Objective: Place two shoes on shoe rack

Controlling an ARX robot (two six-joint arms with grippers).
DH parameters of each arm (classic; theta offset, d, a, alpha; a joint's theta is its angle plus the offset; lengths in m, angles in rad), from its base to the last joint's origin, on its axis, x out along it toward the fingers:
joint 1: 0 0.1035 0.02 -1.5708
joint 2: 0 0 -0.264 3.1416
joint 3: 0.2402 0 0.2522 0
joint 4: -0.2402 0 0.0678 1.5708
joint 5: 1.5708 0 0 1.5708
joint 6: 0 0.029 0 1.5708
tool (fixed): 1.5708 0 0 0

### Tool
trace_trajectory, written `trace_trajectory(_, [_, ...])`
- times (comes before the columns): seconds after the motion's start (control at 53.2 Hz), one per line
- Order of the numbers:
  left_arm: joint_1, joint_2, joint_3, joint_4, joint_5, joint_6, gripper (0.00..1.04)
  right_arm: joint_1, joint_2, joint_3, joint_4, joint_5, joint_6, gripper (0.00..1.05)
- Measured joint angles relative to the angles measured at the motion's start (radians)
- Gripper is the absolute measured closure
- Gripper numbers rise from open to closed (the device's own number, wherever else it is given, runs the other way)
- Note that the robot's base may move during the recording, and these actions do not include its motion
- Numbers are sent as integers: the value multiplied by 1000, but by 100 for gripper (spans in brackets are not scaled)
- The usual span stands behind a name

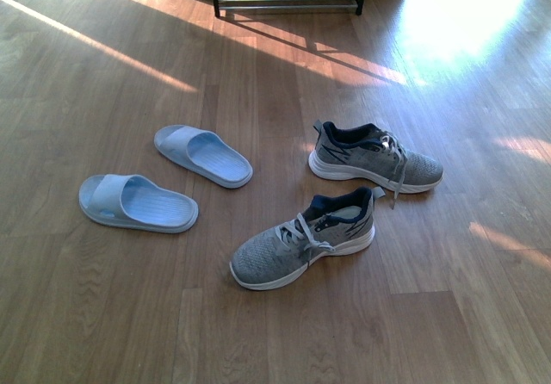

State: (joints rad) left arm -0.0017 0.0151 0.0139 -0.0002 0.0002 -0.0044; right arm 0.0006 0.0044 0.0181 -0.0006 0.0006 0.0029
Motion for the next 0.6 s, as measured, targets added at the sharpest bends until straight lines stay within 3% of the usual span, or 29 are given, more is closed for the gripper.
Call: trace_trajectory(0.602, [0,0,0,0,0,0,9,0,0,0,0,0,0,9])
